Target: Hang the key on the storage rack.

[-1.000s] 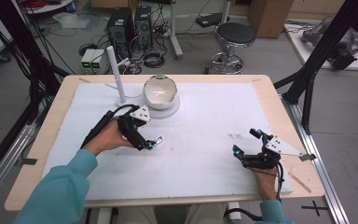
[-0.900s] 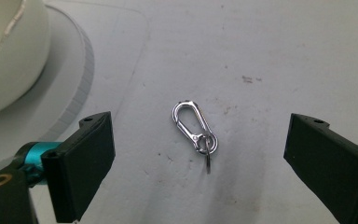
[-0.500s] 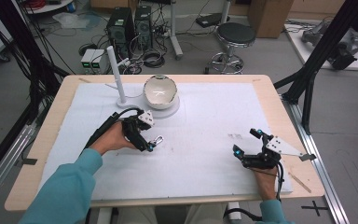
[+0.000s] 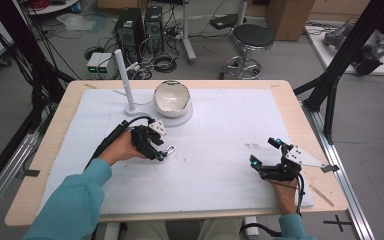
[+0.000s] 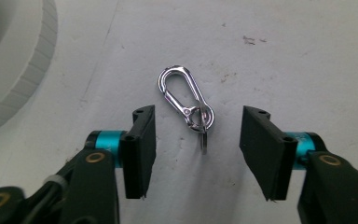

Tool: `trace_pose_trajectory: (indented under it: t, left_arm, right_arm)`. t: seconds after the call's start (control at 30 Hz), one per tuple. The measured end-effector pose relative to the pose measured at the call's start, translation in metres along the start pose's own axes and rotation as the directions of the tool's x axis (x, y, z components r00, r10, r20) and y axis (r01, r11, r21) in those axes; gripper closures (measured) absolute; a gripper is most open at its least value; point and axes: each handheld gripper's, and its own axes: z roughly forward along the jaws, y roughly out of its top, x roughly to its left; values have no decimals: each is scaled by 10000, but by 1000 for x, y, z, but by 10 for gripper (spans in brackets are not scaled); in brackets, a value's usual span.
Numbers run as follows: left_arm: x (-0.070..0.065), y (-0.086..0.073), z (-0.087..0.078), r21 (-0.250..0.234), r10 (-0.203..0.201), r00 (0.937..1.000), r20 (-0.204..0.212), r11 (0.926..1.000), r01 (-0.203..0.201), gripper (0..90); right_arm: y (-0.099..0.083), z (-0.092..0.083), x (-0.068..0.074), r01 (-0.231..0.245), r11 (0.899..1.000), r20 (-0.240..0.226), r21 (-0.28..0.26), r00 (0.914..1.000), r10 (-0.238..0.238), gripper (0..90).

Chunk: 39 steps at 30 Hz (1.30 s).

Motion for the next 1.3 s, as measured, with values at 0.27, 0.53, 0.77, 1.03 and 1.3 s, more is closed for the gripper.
trace_pose_trajectory:
  t: [0.27,0.53,0.77,1.03,1.3]
  left_arm:
    - [0,1,1,229,-168,9998,91,9996,166,640]
    - [-1,2,3,354,-251,9994,223,9991,243,744]
    - [-1,3,2,236,-268,9992,282,9994,262,813]
    - [0,3,3,427,-271,9992,300,9988,258,861]
    - [0,3,3,487,-391,9991,188,9981,382,881]
  right_arm:
    - [0,0,0,0,10000,12,-15,10000,0,6]
    - [0,0,0,13,10000,11,-11,10000,-13,6]
    - [0,0,0,14,10000,22,-26,10000,-14,6]
    - [0,0,0,2,10000,7,-66,10000,-2,6]
    - [0,0,-1,105,9999,32,-107,9999,-105,6]
